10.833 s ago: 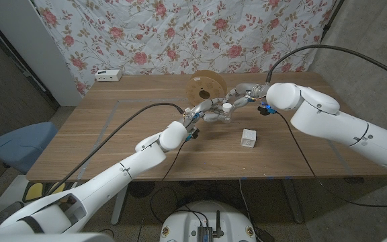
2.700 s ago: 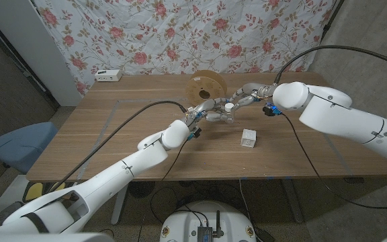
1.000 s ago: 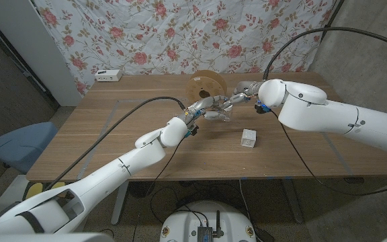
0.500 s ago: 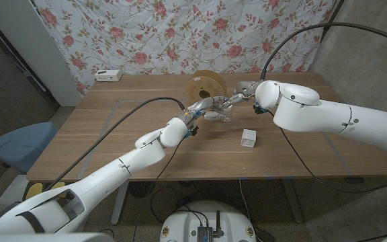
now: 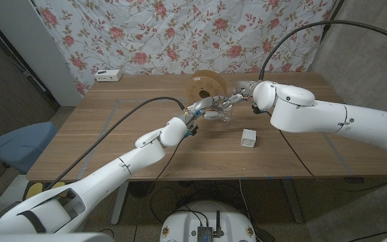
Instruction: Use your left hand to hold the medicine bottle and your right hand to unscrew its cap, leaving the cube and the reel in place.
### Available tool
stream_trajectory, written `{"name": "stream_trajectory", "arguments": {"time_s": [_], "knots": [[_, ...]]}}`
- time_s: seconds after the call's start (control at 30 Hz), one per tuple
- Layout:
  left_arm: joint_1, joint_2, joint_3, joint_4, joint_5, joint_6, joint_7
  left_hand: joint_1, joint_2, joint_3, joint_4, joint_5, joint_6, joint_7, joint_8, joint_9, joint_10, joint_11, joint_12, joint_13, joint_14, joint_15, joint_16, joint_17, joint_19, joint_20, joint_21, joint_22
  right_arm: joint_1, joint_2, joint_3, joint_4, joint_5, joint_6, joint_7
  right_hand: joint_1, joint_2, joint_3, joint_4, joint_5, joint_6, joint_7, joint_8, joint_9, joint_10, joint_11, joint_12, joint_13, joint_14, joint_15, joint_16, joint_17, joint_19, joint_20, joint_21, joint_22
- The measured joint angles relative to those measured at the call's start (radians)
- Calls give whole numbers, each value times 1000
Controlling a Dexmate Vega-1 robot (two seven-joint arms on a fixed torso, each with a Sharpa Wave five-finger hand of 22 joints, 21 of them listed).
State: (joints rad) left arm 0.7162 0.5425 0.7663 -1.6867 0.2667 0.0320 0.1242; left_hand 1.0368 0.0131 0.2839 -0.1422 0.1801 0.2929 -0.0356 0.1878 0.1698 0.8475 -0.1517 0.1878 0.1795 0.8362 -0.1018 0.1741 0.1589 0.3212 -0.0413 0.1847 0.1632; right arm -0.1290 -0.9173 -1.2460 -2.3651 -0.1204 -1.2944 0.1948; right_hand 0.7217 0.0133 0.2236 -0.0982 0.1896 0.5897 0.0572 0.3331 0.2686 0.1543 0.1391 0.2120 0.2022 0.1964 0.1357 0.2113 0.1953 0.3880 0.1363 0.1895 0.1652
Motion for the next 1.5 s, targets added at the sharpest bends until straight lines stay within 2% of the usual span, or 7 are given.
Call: {"name": "stream_trajectory", "arguments": {"time_s": [0.4,0.47,0.57,0.83,1.2,1.5], "knots": [[-6,-3,0,11,-4,-5,-1,-1,-1,6,3,-1,0,0,0,0,0,0,-2,5,0,0,0,0,0,0,0,0,35,12,-52,7,-11,-16,-15,19,-3,1,-13,0,22,-11,11,8,12,-5,0,0,9,-2,0,-5,10,-2,0,0],[-7,-4,0,12,-5,-5,-1,-1,-1,6,3,-1,0,0,0,0,-1,1,-1,5,0,0,0,0,0,0,0,0,44,16,-67,10,-13,-16,-19,20,-4,4,-18,0,24,-13,19,8,16,-2,0,0,13,-5,0,-5,13,-6,0,0],[-7,-4,0,13,-5,-6,-2,-1,-1,6,3,-1,0,0,0,0,0,0,-2,5,0,0,0,0,0,0,0,0,46,18,-74,12,-14,-17,-27,32,1,9,-24,0,40,-22,27,13,25,-11,0,0,16,-9,0,-5,17,-9,7,0],[-8,-6,2,15,-6,-8,-3,-1,-1,5,3,-1,0,0,0,0,0,0,-2,5,0,0,0,0,0,0,0,0,46,20,-82,14,-16,-21,-46,45,6,14,-36,0,54,-29,41,22,32,-18,0,0,25,-18,0,-2,31,-17,7,0],[-8,-6,6,14,-7,-8,-6,-1,-1,8,0,-1,0,0,0,0,0,0,-3,4,0,0,0,0,0,0,0,0,31,20,-84,16,-19,-23,-76,70,14,26,-48,0,111,-54,79,36,62,-27,0,0,43,-36,8,-2,56,-41,12,5],[-8,-7,7,11,-7,-6,-6,-6,-6,11,3,-1,0,0,0,0,-1,0,-1,4,0,0,0,0,0,0,0,0,25,19,-83,16,-21,-23,-90,79,11,30,-52,0,138,-59,97,43,75,-25,0,0,51,-44,15,3,67,-41,12,5]]}}
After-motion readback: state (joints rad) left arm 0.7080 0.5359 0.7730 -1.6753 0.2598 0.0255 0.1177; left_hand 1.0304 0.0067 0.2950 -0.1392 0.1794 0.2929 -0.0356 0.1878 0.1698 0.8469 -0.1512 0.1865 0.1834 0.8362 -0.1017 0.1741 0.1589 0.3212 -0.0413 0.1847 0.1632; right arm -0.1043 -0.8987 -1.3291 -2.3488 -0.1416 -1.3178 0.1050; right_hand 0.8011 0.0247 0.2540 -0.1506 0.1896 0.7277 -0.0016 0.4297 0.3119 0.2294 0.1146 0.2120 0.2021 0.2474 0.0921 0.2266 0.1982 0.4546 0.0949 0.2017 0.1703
